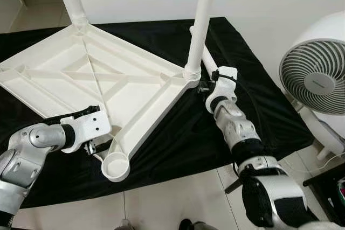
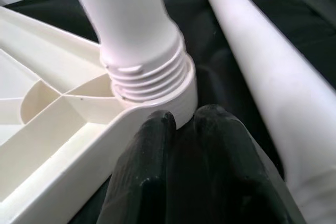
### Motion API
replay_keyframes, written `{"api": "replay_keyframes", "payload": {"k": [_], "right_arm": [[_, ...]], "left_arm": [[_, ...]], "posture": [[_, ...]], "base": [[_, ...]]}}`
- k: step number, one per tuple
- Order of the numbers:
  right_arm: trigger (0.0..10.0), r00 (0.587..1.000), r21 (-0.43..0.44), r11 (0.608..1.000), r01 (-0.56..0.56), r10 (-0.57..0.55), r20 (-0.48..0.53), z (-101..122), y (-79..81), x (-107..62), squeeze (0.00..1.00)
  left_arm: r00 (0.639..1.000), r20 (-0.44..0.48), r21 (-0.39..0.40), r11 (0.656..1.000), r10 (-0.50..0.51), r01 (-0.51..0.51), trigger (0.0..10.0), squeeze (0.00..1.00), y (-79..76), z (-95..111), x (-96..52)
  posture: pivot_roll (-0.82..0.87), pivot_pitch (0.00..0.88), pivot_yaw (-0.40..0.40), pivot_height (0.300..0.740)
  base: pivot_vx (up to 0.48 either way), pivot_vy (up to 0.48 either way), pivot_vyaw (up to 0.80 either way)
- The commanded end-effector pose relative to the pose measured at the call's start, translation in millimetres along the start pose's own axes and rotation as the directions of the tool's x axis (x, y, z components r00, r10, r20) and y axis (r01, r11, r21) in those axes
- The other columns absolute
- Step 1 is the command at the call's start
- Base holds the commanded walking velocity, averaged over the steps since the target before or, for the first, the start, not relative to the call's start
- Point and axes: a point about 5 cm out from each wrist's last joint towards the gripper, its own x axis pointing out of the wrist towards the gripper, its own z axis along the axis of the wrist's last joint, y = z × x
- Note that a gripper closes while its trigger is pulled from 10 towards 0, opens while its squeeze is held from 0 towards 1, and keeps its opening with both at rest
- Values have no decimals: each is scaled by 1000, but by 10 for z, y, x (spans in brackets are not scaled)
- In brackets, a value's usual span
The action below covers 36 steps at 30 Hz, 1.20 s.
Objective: Building children table
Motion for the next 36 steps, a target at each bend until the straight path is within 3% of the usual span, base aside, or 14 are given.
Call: {"api": "replay_keyframes", "payload": {"k": [1, 11, 26, 33, 36], "right_arm": [[10000, 1000, 11, 1000, -9, 10, -22, -48, 24, 23, 0], [10000, 994, 33, 998, -56, 59, -88, -95, 149, 90, 0], [10000, 983, 14, 992, -122, 122, -134, -116, 264, 132, 0], [10000, 978, 22, 987, -161, 162, -128, -77, 327, 147, 0], [10000, 963, 31, 969, -244, 246, -110, -7, 469, 166, 0]], "left_arm": [[998, 27, 10, 998, -62, 62, 10000, 0, -91, 70, 50], [995, 65, 14, 997, -78, 77, 10000, 0, -158, 170, 66], [979, 169, -37, 991, -118, 126, 10000, 0, -490, 464, 159], [971, 222, -65, 993, -85, 102, 10000, 0, -474, 624, 213], [953, 301, -86, 995, -24, 52, 10000, 0, -375, 905, 329]], "posture": [[147, 148, -12, 740], [164, 151, -30, 740], [192, 149, -52, 740], [200, 150, -57, 740], [204, 152, -60, 740]], "base": [[0, 0, 0], [0, 0, 0], [0, 0, 0], [0, 0, 0], [0, 0, 0]]}}
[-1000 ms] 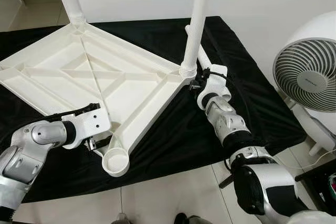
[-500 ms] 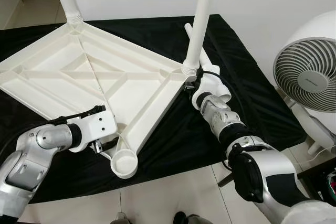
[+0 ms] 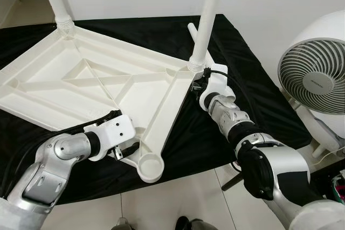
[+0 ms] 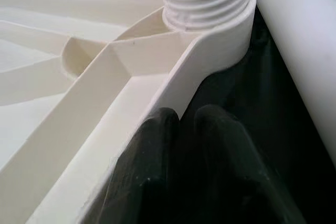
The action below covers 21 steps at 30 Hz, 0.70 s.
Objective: Building children table
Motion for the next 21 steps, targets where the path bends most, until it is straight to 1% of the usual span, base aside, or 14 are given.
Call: {"api": "replay_keyframes", "payload": {"k": [1, 3, 6, 11, 15, 16, 17, 18, 20, 21], "right_arm": [[10000, 986, -10, 986, -167, 167, -13, 3, 340, 48, 0], [10000, 986, -10, 986, -167, 167, -13, 3, 340, 48, 0], [10000, 975, 10, 975, -223, 223, -13, 15, 443, 57, 0], [10000, 970, -4, 970, -242, 242, -20, 12, 493, 61, 0], [10000, 968, -13, 968, -251, 250, -24, 0, 518, 61, 0], [10000, 970, -19, 970, -242, 242, -4, 22, 521, 63, 0], [10000, 970, -19, 970, -242, 242, -4, 22, 521, 63, 0], [10000, 973, -27, 974, -223, 224, 47, 83, 503, 65, 0], [10000, 973, -27, 974, -223, 224, 47, 83, 503, 65, 0], [10000, 977, -31, 984, -178, 180, 114, 162, 425, 59, 0]], "left_arm": [[987, 146, 28, 998, -64, 61, 10000, 0, -105, 358, 172], [987, 146, 28, 998, -64, 61, 10000, 0, -105, 358, 172], [981, 181, 25, 998, -65, 61, 10000, 0, -99, 507, 234], [975, 205, 31, 996, -90, 86, 10000, 0, -137, 585, 251], [974, 211, 36, 997, -80, 74, 10000, 0, -121, 613, 271], [976, 211, 38, 998, -58, 51, 10000, 0, -85, 618, 296], [976, 211, 38, 998, -58, 51, 10000, 0, -85, 618, 296], [978, 207, 53, 999, 1, -12, 10000, 0, -6, 626, 343], [978, 207, 53, 999, 1, -12, 10000, 0, -6, 626, 343], [973, 210, 25, 994, 101, -108, 10000, 0, 107, 634, 373]], "posture": [[204, 152, -60, 740], [204, 152, -60, 740], [203, 154, -57, 740], [199, 159, -51, 740], [196, 159, -49, 740], [200, 158, -51, 740], [200, 158, -51, 740], [198, 157, -51, 740], [198, 157, -51, 740], [194, 158, -51, 740]], "base": [[0, 0, 0], [0, 0, 0], [0, 0, 0], [0, 0, 0], [0, 0, 0], [0, 0, 0], [0, 0, 0], [0, 0, 0], [0, 0, 0], [0, 0, 0]]}}
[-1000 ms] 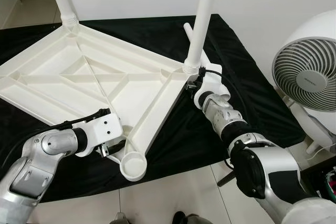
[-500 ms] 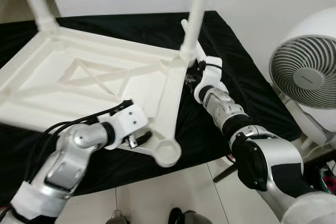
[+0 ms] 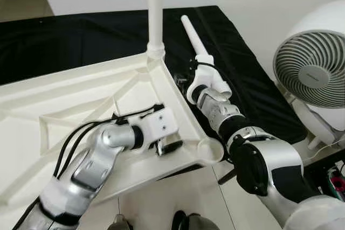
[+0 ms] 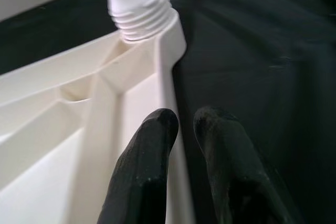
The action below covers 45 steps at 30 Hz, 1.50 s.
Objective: Building children table
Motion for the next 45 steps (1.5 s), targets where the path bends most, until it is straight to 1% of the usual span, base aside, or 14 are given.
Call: {"api": "replay_keyframes", "payload": {"k": [1, 6, 7, 11, 16, 21, 23, 26, 29, 30, 32, 33, 37, 45], "right_arm": [[10000, 998, -3, 1000, 30, -30, 62, 83, -48, -6, 0], [10000, 993, 12, 999, 50, -51, 104, 129, -108, -26, 0], [10000, 983, 27, 996, 84, -87, 164, 189, -193, -61, 0], [10000, 965, 44, 994, 103, -110, 238, 265, -245, -94, 0], [10000, 928, 1, 996, 93, -87, 362, 393, -218, -138, 0], [10000, 912, -18, 996, 91, -76, 404, 414, -211, -172, 0], [10000, 871, -74, 992, 101, -52, 489, 408, -247, -327, 0], [10000, 856, -99, 988, 119, -51, 515, 399, -262, -394, 0], [10000, 830, -152, 970, 190, -76, 552, 312, -341, -604, 0], [10000, 830, -152, 970, 190, -76, 552, 312, -341, -604, 0], [10000, 824, -173, 957, 233, -100, 558, 229, -399, -777, 0], [10000, 824, -173, 957, 233, -100, 558, 229, -399, -777, 0], [10000, 818, -174, 945, 278, -138, 559, 151, -459, -997, 0], [10000, 827, -157, 944, 289, -163, 539, 75, -421, -1282, 0]], "left_arm": [[981, 3, 6, 981, 195, -195, 10000, 0, 148, -3, 3], [967, 2, -8, 967, 255, -255, 10000, 0, 223, -5, 6], [952, 4, -24, 952, 306, -306, 10000, 0, 299, -8, 2], [941, 3, -28, 940, 340, -339, 10000, 0, 358, -13, -5], [942, 47, -86, 941, 332, -327, 10000, 0, 394, 33, -31], [949, 76, -119, 948, 305, -295, 10000, 0, 381, 51, -70], [966, 105, -140, 965, 236, -221, 10000, 0, 293, 8, -209], [969, 117, -150, 968, 218, -200, 10000, 0, 268, -4, -253], [972, 124, -165, 970, 202, -180, 10000, 0, 250, -62, -356], [972, 124, -165, 970, 202, -180, 10000, 0, 250, -62, -356], [973, 103, -160, 969, 206, -188, 10000, 0, 256, -133, -404], [973, 103, -160, 969, 206, -188, 10000, 0, 256, -133, -404], [979, 64, -149, 972, 193, -182, 10000, 0, 249, -229, -443], [997, 24, -113, 991, 68, -65, 10000, 0, 108, -353, -520]], "posture": [[194, 158, -51, 740], [190, 159, -48, 740], [185, 158, -44, 740], [182, 158, -35, 740], [182, 155, -31, 740], [182, 151, -33, 740], [193, 136, -41, 740], [194, 134, -43, 740], [196, 130, -49, 740], [196, 130, -49, 740], [187, 118, -52, 740], [187, 118, -52, 740], [175, 111, -51, 740], [148, 104, -41, 740]], "base": [[0, 0, 0], [0, 0, 0], [0, 0, 0], [0, 0, 0], [0, 0, 0], [0, 0, 0], [0, 0, 0], [0, 0, 0], [0, 0, 0], [0, 0, 0], [0, 0, 0], [0, 0, 0], [0, 0, 0], [0, 0, 0]]}}
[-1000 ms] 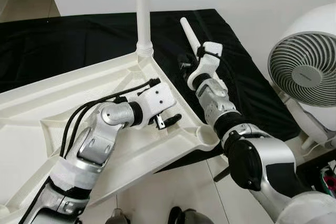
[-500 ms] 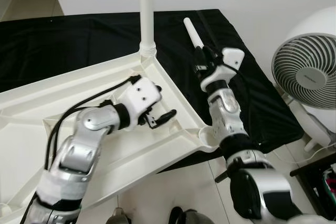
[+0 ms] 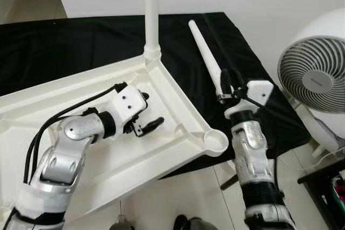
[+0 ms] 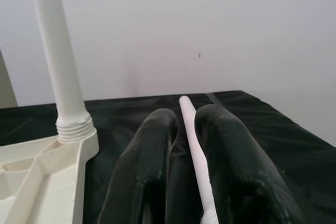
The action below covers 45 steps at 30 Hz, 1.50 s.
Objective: Building children table
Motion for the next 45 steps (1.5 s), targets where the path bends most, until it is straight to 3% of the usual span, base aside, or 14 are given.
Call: {"api": "replay_keyframes", "payload": {"k": [1, 8, 14, 20, 21, 26, 37, 38, 39, 40, 45], "right_arm": [[10000, 1000, 13, 1000, 4, -3, -15, 24, 12, -47, 0], [10000, 998, 16, 1000, -4, 5, -70, 32, 18, -204, 0], [10000, 996, 14, 1000, -6, 8, -90, 53, 16, -220, 0], [10000, 994, 12, 1000, -5, 6, -112, 87, 3, -235, 0], [10000, 993, 11, 1000, -6, 8, -116, 90, 9, -233, 0], [10000, 993, 16, 1000, -6, 8, -121, 108, 33, -230, 0], [10000, 993, 9, 1000, 14, -12, -121, 147, 21, -245, 0], [10000, 993, 8, 1000, 17, -15, -121, 150, 18, -247, 0], [10000, 993, 8, 1000, 17, -15, -121, 150, 18, -247, 0], [10000, 993, 8, 1000, 22, -21, -120, 156, 18, -253, 0], [10000, 992, 9, 1000, 23, -22, -121, 164, 33, -269, 0]], "left_arm": [[998, 7, 16, 998, -60, 60, 10000, 0, -80, -4, 2], [985, -12, 21, 985, -171, 172, 10000, 0, -242, -57, -40], [983, -2, 19, 983, -184, 184, 10000, 0, -248, -53, -56], [983, -49, 48, 982, -179, 181, 10000, 0, -223, -106, -84], [992, -64, 49, 993, -106, 110, 10000, 0, -111, -140, -65], [994, -103, 101, 994, -31, 41, 10000, 0, 24, -189, 12], [988, -141, 177, 981, -57, 82, 10000, 0, 5, -237, 238], [988, -144, 182, 979, -61, 87, 7725, 0, 5, -237, 253], [988, -144, 182, 979, -61, 87, 7725, 0, 5, -237, 253], [987, -144, 191, 976, -77, 104, 118, 0, 0, -228, 294], [985, -139, 213, 969, -101, 130, 0, 0, -10, -219, 350]], "posture": [[147, 104, -41, 740], [140, 115, -47, 740], [138, 117, -49, 740], [140, 116, -52, 740], [140, 115, -49, 740], [137, 115, -46, 740], [115, 112, -28, 740], [115, 112, -28, 740], [115, 112, -28, 740], [111, 112, -22, 740], [107, 115, -15, 740]], "base": [[0, 0, 0], [0, 0, 0], [0, 0, 0], [0, 0, 0], [0, 0, 0], [0, 0, 0], [0, 0, 0], [0, 0, 0], [0, 0, 0], [0, 0, 0], [0, 0, 0]]}}
